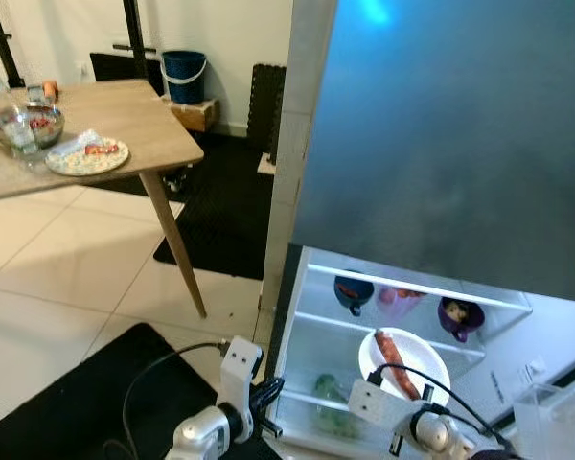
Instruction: Restocking fridge
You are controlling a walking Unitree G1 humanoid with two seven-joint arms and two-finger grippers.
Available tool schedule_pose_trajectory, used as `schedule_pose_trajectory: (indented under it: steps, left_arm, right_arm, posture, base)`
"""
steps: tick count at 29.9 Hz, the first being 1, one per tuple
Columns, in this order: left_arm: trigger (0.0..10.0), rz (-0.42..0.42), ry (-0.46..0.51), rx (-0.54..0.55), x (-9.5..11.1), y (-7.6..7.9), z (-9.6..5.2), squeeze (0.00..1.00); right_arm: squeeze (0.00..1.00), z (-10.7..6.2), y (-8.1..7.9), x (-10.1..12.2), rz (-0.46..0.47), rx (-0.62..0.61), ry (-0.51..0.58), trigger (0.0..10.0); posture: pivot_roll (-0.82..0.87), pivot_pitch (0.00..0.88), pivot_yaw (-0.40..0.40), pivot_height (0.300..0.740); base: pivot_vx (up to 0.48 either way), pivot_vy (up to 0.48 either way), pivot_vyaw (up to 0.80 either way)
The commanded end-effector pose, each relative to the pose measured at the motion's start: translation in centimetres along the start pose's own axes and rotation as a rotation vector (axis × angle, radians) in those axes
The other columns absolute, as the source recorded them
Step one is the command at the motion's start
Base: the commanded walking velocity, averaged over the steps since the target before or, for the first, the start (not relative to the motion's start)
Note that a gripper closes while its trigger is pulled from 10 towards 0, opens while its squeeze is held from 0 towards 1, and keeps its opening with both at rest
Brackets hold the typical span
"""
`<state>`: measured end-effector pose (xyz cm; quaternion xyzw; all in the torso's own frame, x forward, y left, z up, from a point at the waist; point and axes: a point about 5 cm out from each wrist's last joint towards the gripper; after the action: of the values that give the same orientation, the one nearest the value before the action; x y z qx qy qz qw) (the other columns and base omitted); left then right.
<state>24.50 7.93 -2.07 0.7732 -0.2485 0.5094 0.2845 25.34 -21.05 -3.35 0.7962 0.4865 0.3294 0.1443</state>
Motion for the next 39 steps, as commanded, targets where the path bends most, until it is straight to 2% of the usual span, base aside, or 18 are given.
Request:
schedule_pose_trajectory:
  steps: [1,17,20,21,24,28,32,35,38,39]
  left_arm:
    - [10.0,0.008,0.012,-0.017,0.1,0.4,0.2,0.00]
    - [10.0,0.040,0.029,-0.051,0.6,0.8,0.5,0.00]
    - [10.0,0.074,0.048,-0.109,1.0,1.2,0.7,0.00]
    - [10.0,0.074,0.048,-0.109,1.0,1.2,0.7,0.00]
    - [10.0,0.156,0.062,-0.202,1.6,2.0,1.0,0.00]
    - [10.0,0.207,0.070,-0.244,1.9,2.4,1.2,0.00]
    - [10.0,0.277,0.106,-0.246,3.0,2.3,1.4,0.00]
    - [10.0,0.319,0.154,-0.201,4.2,1.6,1.5,0.00]
    - [10.0,0.362,0.174,-0.158,4.7,1.1,1.2,0.00]
    - [10.0,0.362,0.174,-0.158,4.7,1.1,1.2,0.00]
  right_arm:
    - [0.00,-0.1,0.8,0.1,-0.009,-0.021,0.003,10.0]
    - [0.00,0.1,2.0,1.3,-0.042,-0.035,0.036,10.0]
    - [0.00,0.0,3.3,2.1,-0.062,-0.032,0.063,10.0]
    - [0.00,0.0,3.3,2.1,-0.062,-0.032,0.063,10.0]
    - [0.00,-0.2,4.7,2.5,-0.104,0.005,0.073,10.0]
    - [0.00,-0.5,5.8,2.6,-0.123,0.009,0.074,10.0]
    - [0.00,-1.0,7.2,2.8,-0.151,0.021,0.085,10.0]
    - [0.00,-1.5,8.1,2.6,-0.185,0.062,0.079,10.0]
    - [0.00,-2.3,9.5,2.6,-0.160,0.085,0.101,10.0]
    - [0.00,-2.3,9.5,2.6,-0.160,0.085,0.101,10.0]
  posture:
    - [-0.12,0.003,-0.063,0.740]
    - [-0.12,0.006,-0.064,0.740]
    - [-0.12,0.006,-0.064,0.740]
    - [-0.12,0.006,-0.064,0.740]
    - [-0.12,0.006,-0.064,0.740]
    - [-0.12,0.008,-0.063,0.740]
    - [-0.12,0.008,-0.063,0.740]
    - [-0.12,0.008,-0.063,0.740]
    - [-0.12,0.005,-0.061,0.740]
    - [-0.12,0.005,-0.061,0.740]
  base:
    - [0.000,0.000,0.00]
    - [0.000,0.000,0.00]
    - [0.000,0.000,0.00]
    - [0.000,0.000,0.00]
    - [0.000,0.000,0.00]
    - [0.000,0.000,0.00]
    - [0.000,0.000,0.00]
    - [0.000,0.000,0.00]
    - [0.000,0.000,0.00]
    - [0.000,0.000,0.00]
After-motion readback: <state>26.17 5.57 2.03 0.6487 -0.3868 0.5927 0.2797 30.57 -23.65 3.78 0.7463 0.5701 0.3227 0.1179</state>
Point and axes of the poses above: a point about 5 cm out from each wrist's last joint towards the gripper, its own z axis pointing out of the wrist towards the gripper, its own x axis along the axis of the wrist's last joint, y = z × x, and after that the axes turned 7 degrees about z, right-handed
